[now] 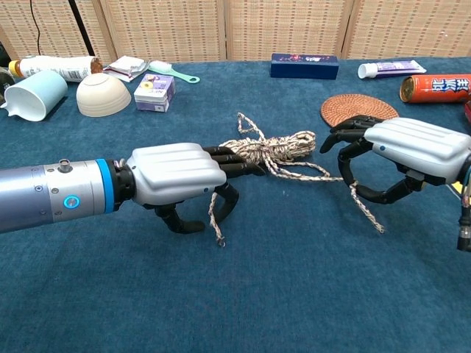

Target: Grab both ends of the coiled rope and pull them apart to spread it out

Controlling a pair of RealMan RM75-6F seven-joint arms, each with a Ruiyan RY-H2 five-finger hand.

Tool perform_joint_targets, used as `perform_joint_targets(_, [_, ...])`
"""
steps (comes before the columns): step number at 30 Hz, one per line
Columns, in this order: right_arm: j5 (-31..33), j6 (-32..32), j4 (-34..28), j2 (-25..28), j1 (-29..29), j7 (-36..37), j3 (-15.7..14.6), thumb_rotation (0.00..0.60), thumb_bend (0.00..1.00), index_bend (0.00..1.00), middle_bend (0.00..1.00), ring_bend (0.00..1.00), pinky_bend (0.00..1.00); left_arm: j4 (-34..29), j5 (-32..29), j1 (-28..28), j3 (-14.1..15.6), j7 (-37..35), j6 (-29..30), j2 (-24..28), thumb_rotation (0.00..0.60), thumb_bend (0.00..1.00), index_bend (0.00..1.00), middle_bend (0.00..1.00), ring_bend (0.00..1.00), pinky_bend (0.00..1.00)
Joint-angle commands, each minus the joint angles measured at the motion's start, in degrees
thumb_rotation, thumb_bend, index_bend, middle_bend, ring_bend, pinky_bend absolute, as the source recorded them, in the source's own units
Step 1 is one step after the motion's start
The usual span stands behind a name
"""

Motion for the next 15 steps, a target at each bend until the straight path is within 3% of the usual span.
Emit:
perform_joint_targets(1, [0.06, 0.0, 0.03, -0.03, -0.03, 0.13, 0.02, 0.6, 0.52, 0.61, 0.21, 0.1, 0.0, 0.11, -0.42, -0.14, -0.16, 0.15, -0.42, -0.12, 0.6, 0.35, 0.48, 0.0, 0.0, 0.0])
perform_joint_targets(15, [0.28, 0.21, 0.61, -0.11, -0.28, 0.98, 0.06, 0.6, 0.52, 0.61, 0.21, 0.1, 0.0, 0.3, -1.88, -0.8, -0.7, 1.48, -1.67, -0.95, 0.6, 0.35, 0.49, 0.0, 0.0, 0.0])
